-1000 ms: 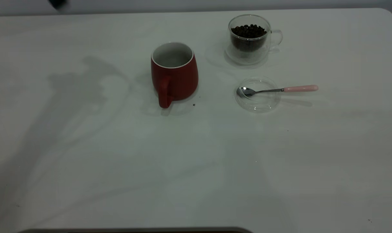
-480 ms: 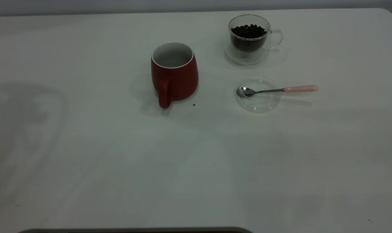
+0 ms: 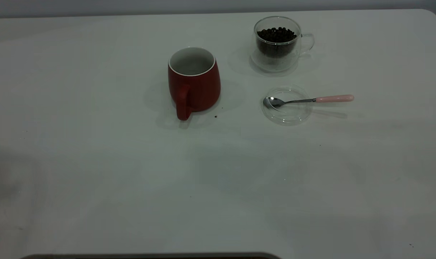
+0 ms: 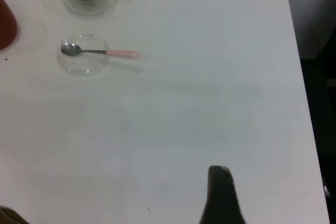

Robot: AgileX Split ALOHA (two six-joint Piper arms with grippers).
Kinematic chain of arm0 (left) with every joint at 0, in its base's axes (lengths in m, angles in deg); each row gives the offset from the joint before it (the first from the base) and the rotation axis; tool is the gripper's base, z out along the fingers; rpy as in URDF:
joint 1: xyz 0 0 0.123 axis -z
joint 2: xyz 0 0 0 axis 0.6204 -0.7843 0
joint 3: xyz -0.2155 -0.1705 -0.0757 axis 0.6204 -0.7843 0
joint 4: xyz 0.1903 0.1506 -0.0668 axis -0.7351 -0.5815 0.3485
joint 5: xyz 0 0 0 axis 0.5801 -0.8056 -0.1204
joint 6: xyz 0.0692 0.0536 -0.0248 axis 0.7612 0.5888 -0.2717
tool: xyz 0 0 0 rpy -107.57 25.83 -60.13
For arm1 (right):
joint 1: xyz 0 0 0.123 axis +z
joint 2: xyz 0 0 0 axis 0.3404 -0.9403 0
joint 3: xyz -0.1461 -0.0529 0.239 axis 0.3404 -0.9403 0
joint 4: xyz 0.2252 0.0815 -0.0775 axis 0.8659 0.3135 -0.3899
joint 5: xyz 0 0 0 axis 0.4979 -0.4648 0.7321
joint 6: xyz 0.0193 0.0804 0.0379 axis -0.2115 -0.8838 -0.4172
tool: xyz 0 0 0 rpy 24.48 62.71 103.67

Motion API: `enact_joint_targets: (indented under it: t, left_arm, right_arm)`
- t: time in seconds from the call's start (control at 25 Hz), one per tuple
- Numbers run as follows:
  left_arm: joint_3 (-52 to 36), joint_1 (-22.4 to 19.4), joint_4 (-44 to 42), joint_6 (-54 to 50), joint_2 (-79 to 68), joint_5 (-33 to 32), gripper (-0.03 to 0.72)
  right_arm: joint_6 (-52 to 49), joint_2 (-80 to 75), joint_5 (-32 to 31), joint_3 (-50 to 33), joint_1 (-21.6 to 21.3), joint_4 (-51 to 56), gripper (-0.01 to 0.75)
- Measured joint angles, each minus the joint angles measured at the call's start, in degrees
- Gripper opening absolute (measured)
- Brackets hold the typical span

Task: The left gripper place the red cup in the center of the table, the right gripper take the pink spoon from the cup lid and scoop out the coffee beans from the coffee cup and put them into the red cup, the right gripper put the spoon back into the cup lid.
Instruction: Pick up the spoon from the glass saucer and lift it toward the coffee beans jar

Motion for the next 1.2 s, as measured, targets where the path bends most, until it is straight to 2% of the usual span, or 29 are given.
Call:
enact_joint_targets:
  t: [0.36, 0.6, 0.72, 1.2]
  left_arm:
    - [0.0, 0.0, -0.1, 0.1, 9.4, -0.8, 0.588]
    - [-1.2, 0.0, 4.9, -0.1, 17.5, -0.8, 0.588]
    - [-6.3, 0.0, 6.5, 0.7, 23.8, -0.8, 0.588]
    - [-36.9, 0.0, 6.9, 1.3, 47.0, -0.8, 0.588]
  right_arm:
    - [0.0, 0.0, 0.0, 0.0, 0.0, 0.0, 0.573]
    - [0.0, 0.0, 0.0, 0.0, 0.0, 0.0, 0.573]
    - [0.0, 0.0, 0.0, 0.0, 0.0, 0.0, 0.573]
    - [0.0, 0.0, 0.0, 0.0, 0.0, 0.0, 0.573]
